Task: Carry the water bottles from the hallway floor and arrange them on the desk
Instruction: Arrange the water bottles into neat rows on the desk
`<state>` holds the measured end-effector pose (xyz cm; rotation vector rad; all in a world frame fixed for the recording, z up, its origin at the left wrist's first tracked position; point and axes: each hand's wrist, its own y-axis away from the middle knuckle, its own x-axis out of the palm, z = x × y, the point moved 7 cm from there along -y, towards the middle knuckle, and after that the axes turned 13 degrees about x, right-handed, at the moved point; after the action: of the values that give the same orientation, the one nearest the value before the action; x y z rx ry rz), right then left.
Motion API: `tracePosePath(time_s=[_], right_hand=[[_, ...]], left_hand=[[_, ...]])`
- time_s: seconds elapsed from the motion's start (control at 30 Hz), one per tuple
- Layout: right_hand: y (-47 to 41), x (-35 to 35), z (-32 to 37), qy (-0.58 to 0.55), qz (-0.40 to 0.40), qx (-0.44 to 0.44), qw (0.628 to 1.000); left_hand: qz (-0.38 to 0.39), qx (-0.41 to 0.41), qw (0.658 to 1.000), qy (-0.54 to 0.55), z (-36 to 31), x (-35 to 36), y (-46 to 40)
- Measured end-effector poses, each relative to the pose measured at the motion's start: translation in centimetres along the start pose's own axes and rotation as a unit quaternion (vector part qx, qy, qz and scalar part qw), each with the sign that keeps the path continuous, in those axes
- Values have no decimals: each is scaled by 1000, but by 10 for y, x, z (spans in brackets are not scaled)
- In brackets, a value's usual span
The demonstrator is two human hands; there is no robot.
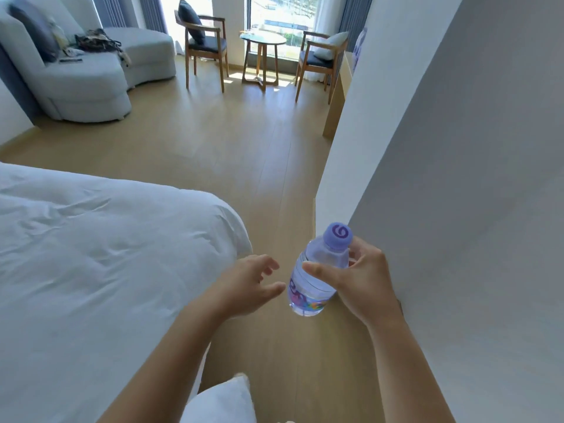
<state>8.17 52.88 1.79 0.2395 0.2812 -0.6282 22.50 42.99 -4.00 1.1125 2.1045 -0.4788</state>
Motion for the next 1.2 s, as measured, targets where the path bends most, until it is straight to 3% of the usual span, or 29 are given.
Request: tracePosePath(time_s=[0.23, 0.47, 0.9, 1.2], right_hand=[[-146, 27, 52, -51, 11, -19, 998], [-298, 32, 74, -28, -5, -33, 999], [-621, -4, 122, -20, -5, -55, 998], [-782, -17, 136, -24, 3, -36, 999]], left_hand=[[13, 3, 1000, -3, 56, -67, -137], [24, 6, 1000, 0, 106, -96, -278], [-4, 8, 1000, 10, 162, -149, -586], [38, -3, 997, 74, 207, -165, -746]])
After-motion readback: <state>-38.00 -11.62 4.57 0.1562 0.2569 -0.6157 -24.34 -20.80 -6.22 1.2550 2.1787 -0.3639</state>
